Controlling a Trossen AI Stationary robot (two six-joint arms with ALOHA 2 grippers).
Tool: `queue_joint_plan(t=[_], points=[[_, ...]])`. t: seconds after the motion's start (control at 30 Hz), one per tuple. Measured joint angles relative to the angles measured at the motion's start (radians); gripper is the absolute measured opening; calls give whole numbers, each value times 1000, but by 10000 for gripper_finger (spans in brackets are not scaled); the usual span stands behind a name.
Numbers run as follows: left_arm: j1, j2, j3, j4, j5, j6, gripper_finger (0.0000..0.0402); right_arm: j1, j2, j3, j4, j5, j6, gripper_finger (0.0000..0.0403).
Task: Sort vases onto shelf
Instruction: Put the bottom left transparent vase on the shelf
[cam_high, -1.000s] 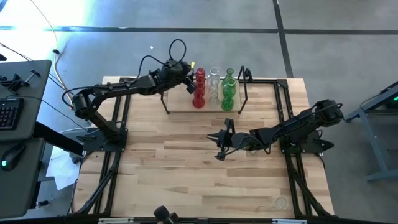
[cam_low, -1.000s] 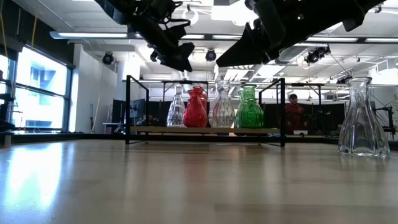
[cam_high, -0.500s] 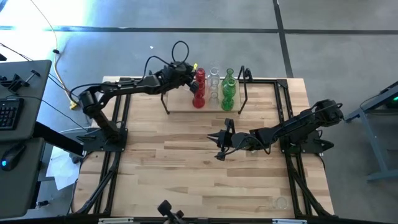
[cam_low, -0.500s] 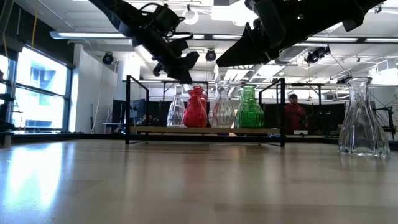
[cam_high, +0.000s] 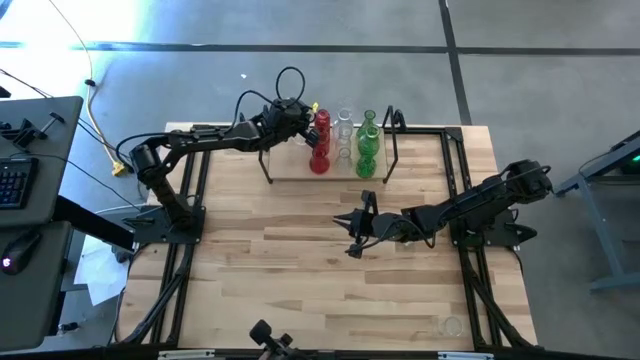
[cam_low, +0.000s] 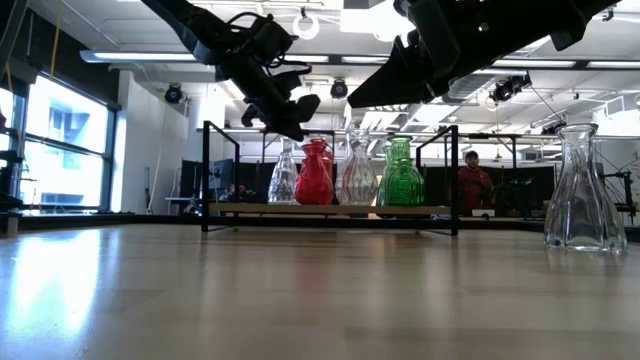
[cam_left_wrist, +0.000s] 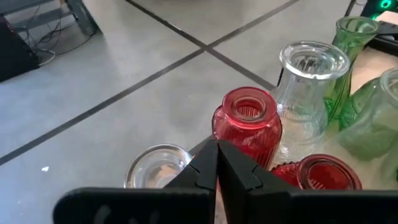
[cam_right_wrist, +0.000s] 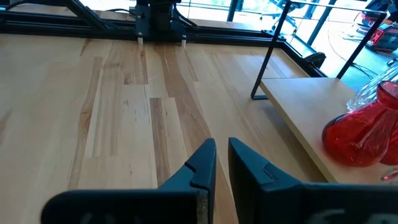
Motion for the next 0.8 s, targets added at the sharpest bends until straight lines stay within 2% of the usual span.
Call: queue_joint_plan(t=[0.3, 0.8], points=[[0, 0, 0, -36, -46, -9, 0, 0, 0, 0, -13, 0, 4, 23], [-15, -33, 0, -86, -60, -1, 0, 0, 0, 0, -14, 0, 5, 23]])
